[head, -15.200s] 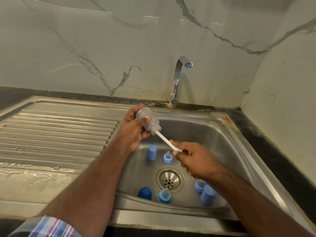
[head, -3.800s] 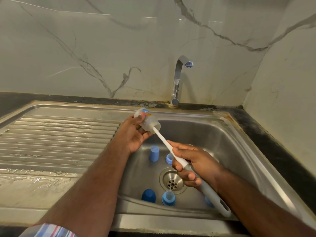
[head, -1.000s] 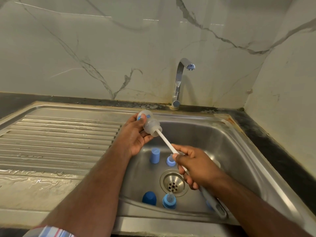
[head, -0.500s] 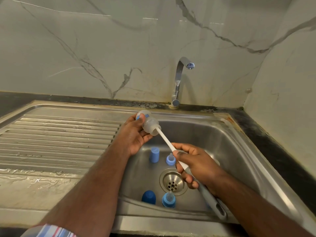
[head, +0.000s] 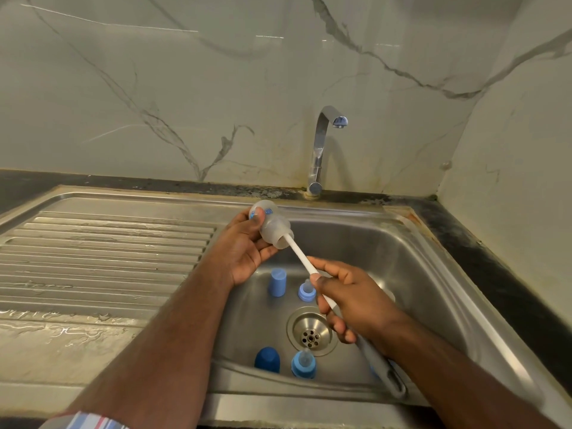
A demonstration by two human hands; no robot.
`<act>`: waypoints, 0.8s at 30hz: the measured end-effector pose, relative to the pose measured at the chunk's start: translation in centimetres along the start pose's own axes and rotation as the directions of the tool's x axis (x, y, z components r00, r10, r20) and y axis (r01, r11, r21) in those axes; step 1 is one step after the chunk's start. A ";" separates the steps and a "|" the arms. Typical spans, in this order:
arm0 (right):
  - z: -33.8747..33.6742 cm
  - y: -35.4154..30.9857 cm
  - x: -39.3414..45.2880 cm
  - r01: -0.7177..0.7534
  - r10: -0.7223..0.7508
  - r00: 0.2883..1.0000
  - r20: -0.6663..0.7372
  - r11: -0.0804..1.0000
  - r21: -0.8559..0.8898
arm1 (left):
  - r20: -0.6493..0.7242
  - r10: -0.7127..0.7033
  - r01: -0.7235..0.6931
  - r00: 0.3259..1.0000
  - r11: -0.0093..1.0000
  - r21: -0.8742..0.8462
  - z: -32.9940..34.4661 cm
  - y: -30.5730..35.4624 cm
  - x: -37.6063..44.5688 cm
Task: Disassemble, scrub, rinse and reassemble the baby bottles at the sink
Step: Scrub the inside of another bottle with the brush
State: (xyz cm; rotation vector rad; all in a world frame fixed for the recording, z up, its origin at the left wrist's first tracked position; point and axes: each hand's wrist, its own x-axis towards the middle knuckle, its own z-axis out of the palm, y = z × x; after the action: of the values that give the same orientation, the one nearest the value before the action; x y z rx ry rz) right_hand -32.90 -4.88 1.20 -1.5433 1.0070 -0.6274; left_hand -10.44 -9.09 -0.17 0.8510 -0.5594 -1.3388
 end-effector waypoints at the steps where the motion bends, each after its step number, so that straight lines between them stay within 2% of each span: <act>1: 0.1 0.0 0.0 0.002 -0.003 1.000 0.028 1.000 0.017 | 0.006 -0.002 0.002 1.000 1.000 -0.004 0.0 0.0 0.0; 3: 0.1 0.1 0.0 0.005 -0.004 0.998 0.070 1.000 -0.014 | 0.008 -0.006 0.006 1.000 1.000 -0.015 0.0 0.1 -0.1; 5: -0.2 0.1 -0.1 0.002 0.007 0.997 0.079 0.993 -0.119 | -0.015 -0.004 0.003 1.000 1.000 -0.018 -0.2 0.1 -0.1; 8: -0.4 0.2 0.0 0.010 -0.005 1.000 0.021 0.970 -0.244 | -0.037 -0.011 0.010 0.999 1.000 -0.018 -0.3 0.1 -0.2; 11: -0.1 0.2 0.1 0.002 -0.015 0.998 -0.064 0.983 -0.186 | -0.018 -0.017 0.017 1.000 1.000 -0.016 0.0 0.1 -0.3; 13: 0.3 0.1 0.0 0.002 -0.006 0.999 -0.048 0.996 -0.088 | -0.005 -0.018 0.018 1.000 1.000 -0.020 0.2 0.2 -0.3; 15: 0.6 0.1 -0.2 0.008 -0.008 1.000 -0.003 0.998 -0.061 | -0.001 -0.015 0.014 1.000 0.999 -0.030 0.1 0.3 -0.3; 18: 0.4 0.2 -0.3 0.022 -0.018 1.000 0.024 0.981 -0.194 | -0.016 -0.022 0.021 1.000 0.999 -0.048 -0.3 0.2 -0.1; 24: -0.3 0.5 0.1 0.090 -0.145 0.987 -0.075 0.866 -0.491 | -0.030 -0.080 0.076 0.996 0.989 -0.128 0.0 0.1 -0.3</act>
State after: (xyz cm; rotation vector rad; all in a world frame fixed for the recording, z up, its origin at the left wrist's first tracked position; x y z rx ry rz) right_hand -33.22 -5.08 0.81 -2.0449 1.2246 -0.5723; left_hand -10.42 -8.83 0.00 0.7973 -0.4132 -1.4124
